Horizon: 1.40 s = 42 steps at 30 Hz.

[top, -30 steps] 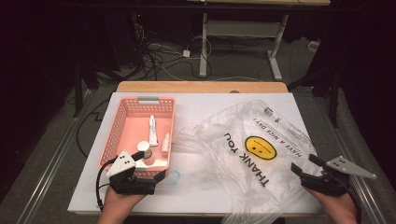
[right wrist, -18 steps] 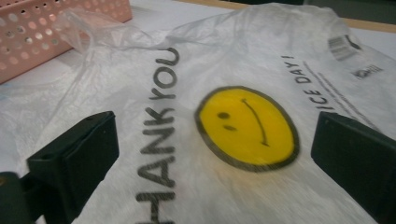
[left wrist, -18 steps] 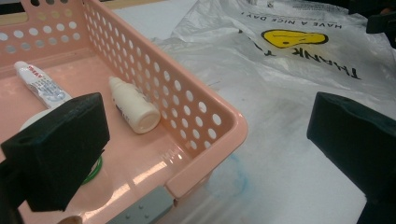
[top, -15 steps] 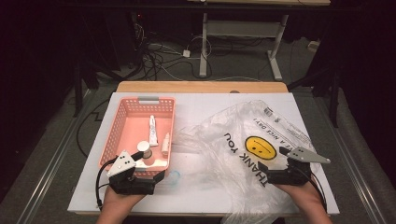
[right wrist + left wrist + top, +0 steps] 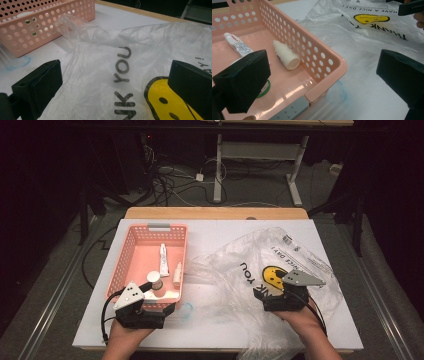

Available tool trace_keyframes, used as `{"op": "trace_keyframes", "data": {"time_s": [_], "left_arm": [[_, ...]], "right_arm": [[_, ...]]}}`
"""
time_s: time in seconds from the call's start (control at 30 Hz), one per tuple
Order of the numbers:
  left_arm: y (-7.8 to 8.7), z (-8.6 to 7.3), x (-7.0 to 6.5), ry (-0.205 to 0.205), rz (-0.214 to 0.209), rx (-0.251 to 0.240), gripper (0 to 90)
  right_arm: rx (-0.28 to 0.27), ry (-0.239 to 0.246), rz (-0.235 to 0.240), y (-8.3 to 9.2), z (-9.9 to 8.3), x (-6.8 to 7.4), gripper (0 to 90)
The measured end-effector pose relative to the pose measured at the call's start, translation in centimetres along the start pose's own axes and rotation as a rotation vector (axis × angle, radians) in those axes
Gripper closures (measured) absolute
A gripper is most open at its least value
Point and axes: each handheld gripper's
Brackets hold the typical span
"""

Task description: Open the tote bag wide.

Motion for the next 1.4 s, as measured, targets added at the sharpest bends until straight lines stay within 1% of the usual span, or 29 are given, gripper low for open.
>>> {"op": "trace_keyframes", "data": {"time_s": [0.03, 0.1, 0.17, 0.2, 0.27, 0.37, 0.47, 0.57, 0.67, 0.73, 0.87, 0.97, 1.0, 1.07, 1.13, 1.17, 1.2, 1.4], "left_arm": [[0.0, 0.0, 0.0, 0.0, 0.001, 0.0, 0.0], [0.1, 0.0, 0.0, 0.0, 0.001, 0.001, 0.0], [0.0, -0.1, 0.0, 0.003, 0.001, 0.0, 0.0], [0.0, 0.0, 0.0, 0.004, 0.002, -0.001, 0.0], [0.0, 0.0, 0.0, 0.001, 0.002, 0.0, 0.0], [0.0, 0.0, 0.0, 0.0, 0.003, 0.0, 0.0], [0.0, -0.1, -0.1, -0.007, 0.004, 0.001, 0.0], [0.1, -0.1, -0.2, -0.005, 0.005, -0.004, 0.0], [0.1, -0.1, -0.2, -0.007, 0.005, -0.004, 0.0], [0.1, -0.1, -0.2, -0.01, 0.004, -0.001, 0.0], [0.1, 0.0, -0.3, -0.013, 0.003, -0.001, 0.0], [0.0, 0.0, -0.4, -0.015, 0.001, 0.0, 0.0], [0.0, 0.0, -0.4, -0.015, 0.001, 0.0, 0.0], [0.0, -0.1, -0.4, -0.015, 0.0, 0.0, 0.0], [0.1, -0.1, -0.3, -0.013, 0.0, 0.0, 0.0], [0.1, -0.1, -0.3, -0.012, 0.0, 0.0, 0.0], [0.1, -0.1, -0.3, -0.012, -0.001, 0.0, 0.0], [0.0, -0.1, -0.4, -0.011, -0.005, -0.001, 0.0]], "right_arm": [[0.0, 0.007, -0.003, -0.1, 0.2, -0.2, 0.2], [0.006, 0.001, -0.019, -0.2, 0.5, -1.0, 0.9], [0.018, -0.008, -0.016, -0.5, 0.6, -1.7, 2.0], [0.028, -0.014, -0.012, -0.6, 0.6, -1.7, 2.7], [0.036, -0.007, 0.015, -0.9, 0.5, -1.1, 5.0], [0.049, 0.017, 0.055, -1.5, 0.2, 0.4, 8.4], [0.067, 0.043, 0.086, -2.0, 0.2, 1.6, 14.5], [0.088, 0.065, 0.11, -2.4, 0.0, 2.7, 20.6], [0.118, 0.075, 0.142, -3.0, -0.5, 3.6, 28.0], [0.144, 0.075, 0.178, -3.5, -0.8, 3.9, 33.1], [0.189, 0.088, 0.196, -4.4, -1.3, 4.5, 38.3], [0.233, 0.11, 0.193, -5.1, -1.7, 4.8, 38.8], [0.244, 0.105, 0.194, -5.3, -1.8, 4.8, 38.8], [0.267, 0.129, 0.179, -5.7, -2.1, 4.9, 38.8], [0.288, 0.125, 0.179, -6.0, -2.4, 5.0, 38.3], [0.301, 0.135, 0.173, -6.1, -2.6, 5.0, 37.4], [0.304, 0.145, 0.166, -6.2, -2.7, 5.1, 37.7], [0.29, 0.141, 0.151, -6.1, -2.8, 4.9, 45.5]]}}
Point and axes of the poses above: each handheld gripper's, and its own axes: y roughly backward along the jaws, z roughly out of its top, x roughly to its left, and after that the axes turned 2 degrees about z, right-handed
